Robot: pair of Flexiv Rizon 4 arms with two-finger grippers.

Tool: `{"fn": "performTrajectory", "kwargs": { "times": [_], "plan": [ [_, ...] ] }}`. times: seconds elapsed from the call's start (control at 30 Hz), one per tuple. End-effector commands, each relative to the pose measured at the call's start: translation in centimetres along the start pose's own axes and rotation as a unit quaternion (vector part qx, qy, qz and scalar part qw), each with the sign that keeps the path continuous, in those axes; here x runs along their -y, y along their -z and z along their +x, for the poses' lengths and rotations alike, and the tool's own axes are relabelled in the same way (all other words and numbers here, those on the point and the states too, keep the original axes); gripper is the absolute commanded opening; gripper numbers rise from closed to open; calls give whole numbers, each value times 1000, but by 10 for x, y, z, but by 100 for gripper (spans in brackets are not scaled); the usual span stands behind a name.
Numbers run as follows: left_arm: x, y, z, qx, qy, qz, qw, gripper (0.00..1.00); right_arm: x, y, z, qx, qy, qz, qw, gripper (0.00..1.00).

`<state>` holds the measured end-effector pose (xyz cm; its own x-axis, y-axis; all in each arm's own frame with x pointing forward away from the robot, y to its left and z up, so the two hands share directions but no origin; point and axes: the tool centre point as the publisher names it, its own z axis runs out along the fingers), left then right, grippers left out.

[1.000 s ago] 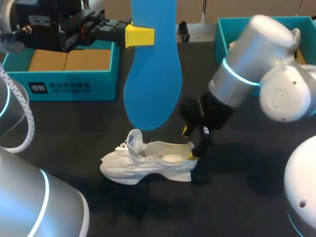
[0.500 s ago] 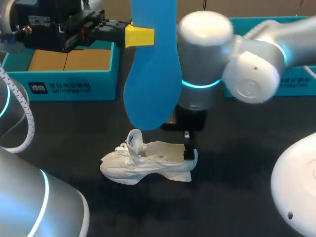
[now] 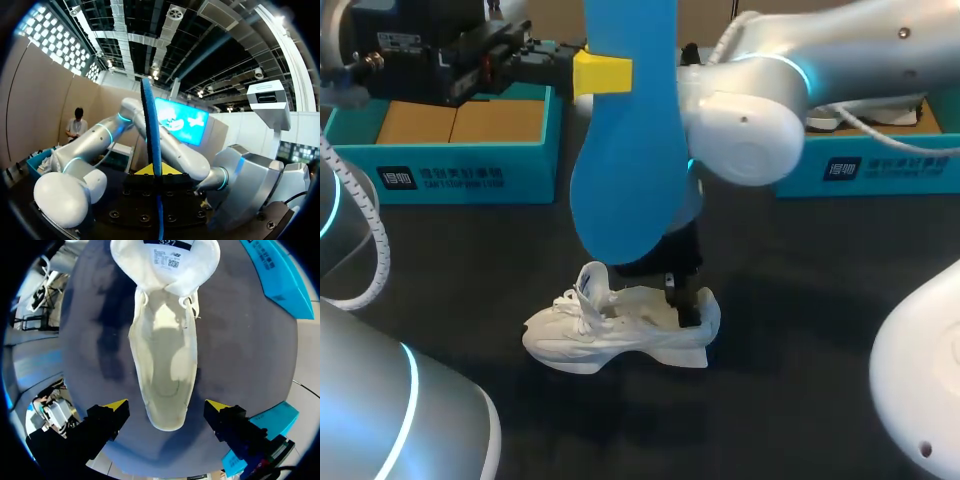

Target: Take the shoe out of the shoebox, open the shoe tongue, remove and reinsert the insole, then place the shoe into the shoebox

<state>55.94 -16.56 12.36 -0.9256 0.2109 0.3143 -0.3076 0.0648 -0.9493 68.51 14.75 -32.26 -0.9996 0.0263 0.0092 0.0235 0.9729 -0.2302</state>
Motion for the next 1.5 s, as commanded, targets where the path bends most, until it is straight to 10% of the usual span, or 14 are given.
{"fn": "performTrajectory", "kwargs": {
  "times": [0.03, 0.63, 1.27, 1.5],
  "plan": [
    [0, -1, -1, 0, 0, -1, 1000, 0, -2, 3, 0, 8, -2, 6, 1000, 100],
    [0, -1, -1, 0, 0, -1, 1000, 0, -32, 7, -43, 31, 26, -20, 999, 100],
    [0, -1, -1, 0, 0, -1, 1000, 0, -60, -38, -39, 7, 41, -31, 999, 100],
    [0, -1, -1, 0, 0, -1, 1000, 0, -58, -45, -39, 3, 40, -31, 999, 0]
  ]
}}
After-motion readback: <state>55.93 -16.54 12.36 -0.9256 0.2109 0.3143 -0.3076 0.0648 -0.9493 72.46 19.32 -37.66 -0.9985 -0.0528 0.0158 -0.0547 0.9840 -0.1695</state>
